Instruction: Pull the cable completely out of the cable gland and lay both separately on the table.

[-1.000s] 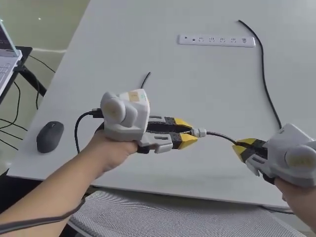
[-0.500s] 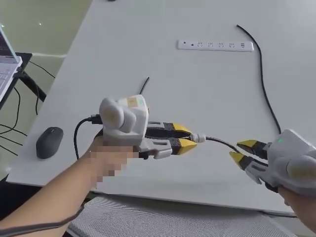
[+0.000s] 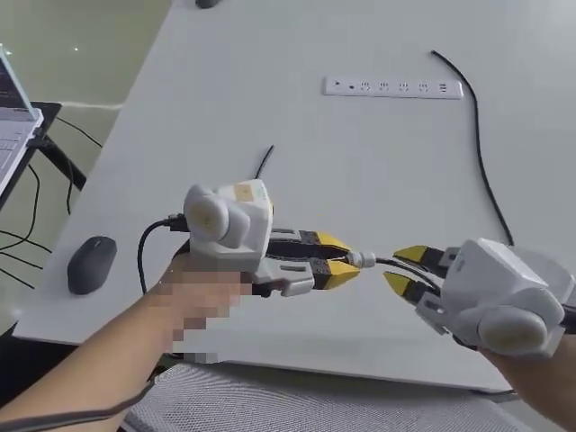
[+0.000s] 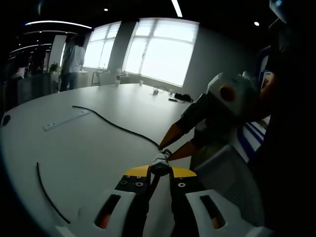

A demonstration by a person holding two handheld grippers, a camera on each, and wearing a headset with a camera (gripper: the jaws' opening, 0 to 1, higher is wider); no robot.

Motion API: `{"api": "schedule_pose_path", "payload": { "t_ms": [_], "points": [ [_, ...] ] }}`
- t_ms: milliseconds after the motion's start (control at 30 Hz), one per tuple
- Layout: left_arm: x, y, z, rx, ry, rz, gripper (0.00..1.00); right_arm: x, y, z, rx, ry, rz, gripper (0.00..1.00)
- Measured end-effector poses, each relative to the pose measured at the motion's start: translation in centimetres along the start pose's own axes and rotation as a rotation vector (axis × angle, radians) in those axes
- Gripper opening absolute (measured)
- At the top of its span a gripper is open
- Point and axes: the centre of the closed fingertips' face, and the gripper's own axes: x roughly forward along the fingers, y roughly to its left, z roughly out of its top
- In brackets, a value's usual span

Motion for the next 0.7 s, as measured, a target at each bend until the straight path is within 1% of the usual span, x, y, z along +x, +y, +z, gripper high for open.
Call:
{"api": "schedule_pose_path", "payload": {
  "t_ms": [67, 133, 167, 200, 333, 433, 700],
  "points": [
    [0.0, -0.1, -0.2, 0.003, 0.005, -0.002, 0.15, 0.1, 0.1, 0.2, -0.023, 0.001, 0.0, 0.06],
    [0.1, -0.1, -0.5, 0.004, 0.012, -0.004, 0.15, 0.2, 0.3, 0.3, -0.066, 0.006, 0.004, 0.04],
    [0.1, -0.1, -0.5, 0.003, 0.014, -0.004, 0.15, 0.3, 0.5, 0.2, -0.101, 0.014, 0.003, 0.04],
    [0.1, -0.2, -0.6, 0.001, 0.014, -0.006, 0.15, 0.3, 0.6, 0.2, -0.112, 0.018, 0.004, 0.04],
    [0.4, -0.5, -0.7, 0.004, 0.02, -0.014, 0.15, 0.4, 0.8, 0.1, -0.11, 0.02, 0.014, 0.01],
    [0.5, -0.6, -0.7, 0.008, 0.026, -0.013, 0.15, 0.5, 0.9, 0.0, -0.111, 0.028, 0.018, 0.01],
    [0.6, -0.8, -0.9, 0.013, 0.035, -0.017, 0.15, 0.6, 1.1, -0.5, -0.137, 0.037, 0.028, 0.0]
  ]
}}
